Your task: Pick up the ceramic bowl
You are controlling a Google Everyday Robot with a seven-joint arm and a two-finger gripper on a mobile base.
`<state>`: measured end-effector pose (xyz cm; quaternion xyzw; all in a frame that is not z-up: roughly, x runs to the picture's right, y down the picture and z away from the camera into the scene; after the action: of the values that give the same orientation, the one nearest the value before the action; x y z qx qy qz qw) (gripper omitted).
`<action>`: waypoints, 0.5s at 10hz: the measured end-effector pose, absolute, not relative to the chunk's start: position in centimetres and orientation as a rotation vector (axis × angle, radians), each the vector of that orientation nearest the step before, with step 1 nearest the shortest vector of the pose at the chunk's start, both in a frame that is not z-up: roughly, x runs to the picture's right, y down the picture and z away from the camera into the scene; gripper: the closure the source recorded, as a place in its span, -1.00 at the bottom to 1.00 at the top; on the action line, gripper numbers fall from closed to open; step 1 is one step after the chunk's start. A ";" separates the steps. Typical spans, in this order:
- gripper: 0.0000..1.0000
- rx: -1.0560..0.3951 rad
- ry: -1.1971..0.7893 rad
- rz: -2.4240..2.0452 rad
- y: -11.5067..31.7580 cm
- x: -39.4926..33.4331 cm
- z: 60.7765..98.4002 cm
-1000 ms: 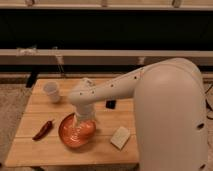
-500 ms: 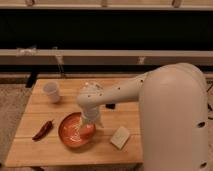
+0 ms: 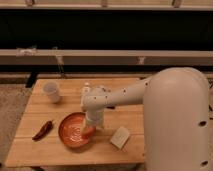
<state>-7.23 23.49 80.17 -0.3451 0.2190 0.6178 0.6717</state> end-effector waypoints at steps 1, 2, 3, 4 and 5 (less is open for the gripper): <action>-0.60 -0.784 0.495 1.389 23.7 -7.4 80.3; -0.55 -0.796 0.499 1.380 24.1 -7.7 80.5; -0.44 -0.801 0.503 1.376 24.3 -7.8 80.5; -0.26 -0.806 0.505 1.372 24.5 -7.8 80.6; -0.02 -0.812 0.504 1.370 24.6 -7.9 80.6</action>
<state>-7.89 24.61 80.61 -0.3604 0.2238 0.6082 0.6709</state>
